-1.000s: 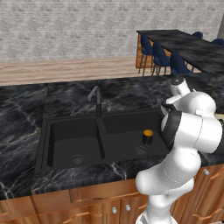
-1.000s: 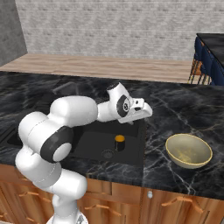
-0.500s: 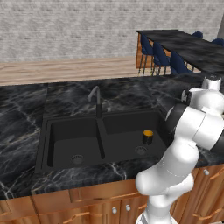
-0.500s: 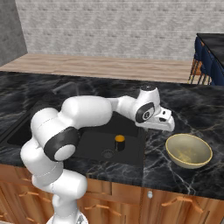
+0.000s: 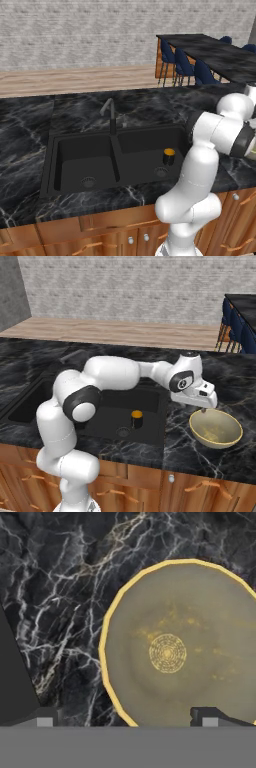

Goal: Pick the mug and place it in the sink. Pick the bowl and place it in the open cabinet and then close the cabinet.

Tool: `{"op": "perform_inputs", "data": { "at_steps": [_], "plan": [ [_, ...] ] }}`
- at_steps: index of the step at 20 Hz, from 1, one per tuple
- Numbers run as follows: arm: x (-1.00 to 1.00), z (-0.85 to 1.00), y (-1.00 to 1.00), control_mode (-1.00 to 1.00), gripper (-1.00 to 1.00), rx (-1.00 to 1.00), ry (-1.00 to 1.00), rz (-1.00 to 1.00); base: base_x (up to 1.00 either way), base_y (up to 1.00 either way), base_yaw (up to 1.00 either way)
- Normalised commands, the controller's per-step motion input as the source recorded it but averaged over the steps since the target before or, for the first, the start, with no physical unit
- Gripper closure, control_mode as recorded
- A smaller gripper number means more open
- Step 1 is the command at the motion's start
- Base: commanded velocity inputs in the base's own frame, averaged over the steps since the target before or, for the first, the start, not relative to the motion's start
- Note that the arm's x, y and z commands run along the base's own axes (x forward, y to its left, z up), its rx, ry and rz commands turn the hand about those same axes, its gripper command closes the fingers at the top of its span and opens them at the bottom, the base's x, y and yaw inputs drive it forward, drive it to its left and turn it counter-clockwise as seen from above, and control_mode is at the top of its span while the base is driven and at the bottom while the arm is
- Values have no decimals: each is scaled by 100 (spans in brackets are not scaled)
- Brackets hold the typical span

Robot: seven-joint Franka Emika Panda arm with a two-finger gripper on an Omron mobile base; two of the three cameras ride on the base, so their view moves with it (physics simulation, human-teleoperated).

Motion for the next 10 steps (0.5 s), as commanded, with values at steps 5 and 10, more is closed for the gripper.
{"op": "perform_inputs", "data": {
  "at_steps": [5, 10],
  "plan": [
    [-6, -38, 7, -100, -100, 0, 0, 0, 0, 0, 0],
    [-9, -31, 45, -100, -100, -7, 0, 3, 0, 0, 0]
  ]
}}
